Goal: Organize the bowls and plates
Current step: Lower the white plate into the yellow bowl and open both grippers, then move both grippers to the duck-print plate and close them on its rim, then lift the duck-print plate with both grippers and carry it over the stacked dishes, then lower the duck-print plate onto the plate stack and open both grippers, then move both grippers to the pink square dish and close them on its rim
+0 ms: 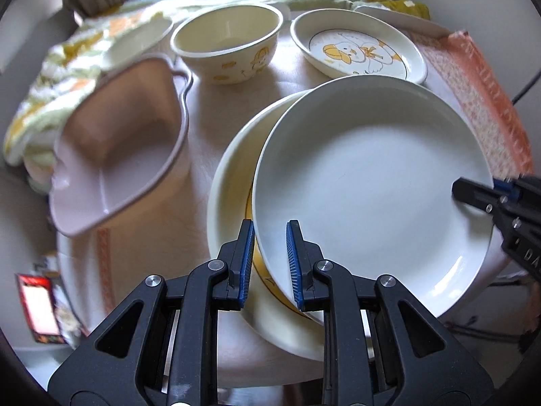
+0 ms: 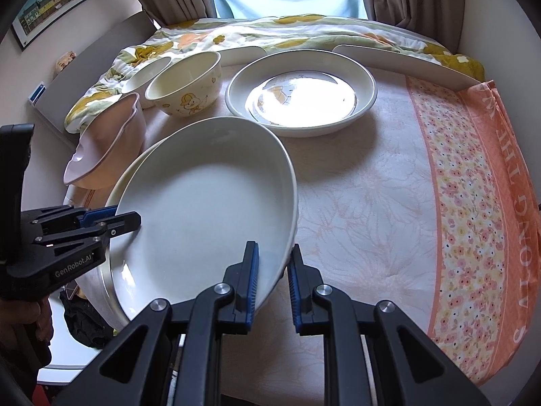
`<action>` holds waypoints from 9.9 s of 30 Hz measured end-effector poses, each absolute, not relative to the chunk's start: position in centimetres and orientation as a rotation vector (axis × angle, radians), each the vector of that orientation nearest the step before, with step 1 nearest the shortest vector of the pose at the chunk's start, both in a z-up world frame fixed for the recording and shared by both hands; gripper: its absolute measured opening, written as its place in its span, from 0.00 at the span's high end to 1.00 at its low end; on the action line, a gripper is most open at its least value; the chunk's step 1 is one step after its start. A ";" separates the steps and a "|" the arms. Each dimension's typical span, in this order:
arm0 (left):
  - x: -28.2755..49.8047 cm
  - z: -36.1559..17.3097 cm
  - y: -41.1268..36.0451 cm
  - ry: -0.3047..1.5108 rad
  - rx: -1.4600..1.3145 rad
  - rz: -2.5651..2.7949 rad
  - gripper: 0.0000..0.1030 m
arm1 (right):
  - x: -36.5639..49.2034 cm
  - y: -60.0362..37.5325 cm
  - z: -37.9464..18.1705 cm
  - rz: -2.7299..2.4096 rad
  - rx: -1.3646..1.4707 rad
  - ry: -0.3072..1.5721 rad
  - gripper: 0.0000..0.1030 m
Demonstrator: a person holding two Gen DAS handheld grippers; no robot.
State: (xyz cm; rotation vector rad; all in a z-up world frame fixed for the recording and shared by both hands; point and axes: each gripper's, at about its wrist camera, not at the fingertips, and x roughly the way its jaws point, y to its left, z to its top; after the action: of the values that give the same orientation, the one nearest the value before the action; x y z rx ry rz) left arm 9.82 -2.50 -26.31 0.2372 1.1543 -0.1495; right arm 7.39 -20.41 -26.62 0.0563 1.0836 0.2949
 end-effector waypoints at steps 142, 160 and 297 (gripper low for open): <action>26.7 -26.6 -8.1 1.155 -0.293 -0.035 0.83 | 30.5 -27.9 -26.8 0.623 -0.115 1.136 0.84; 17.7 -19.6 -2.7 1.072 -0.267 -0.177 0.83 | 18.5 -25.4 -19.7 0.524 -0.030 0.958 0.85; 19.3 -25.1 22.4 1.225 -0.366 -0.195 0.34 | 20.9 -1.5 -26.2 0.466 0.076 1.157 0.26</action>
State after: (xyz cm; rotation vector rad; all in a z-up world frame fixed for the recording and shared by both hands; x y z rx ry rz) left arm 19.34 22.37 -25.11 -0.3657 1.2251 -0.1946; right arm 20.86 -1.53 -26.20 0.0765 1.1574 0.4661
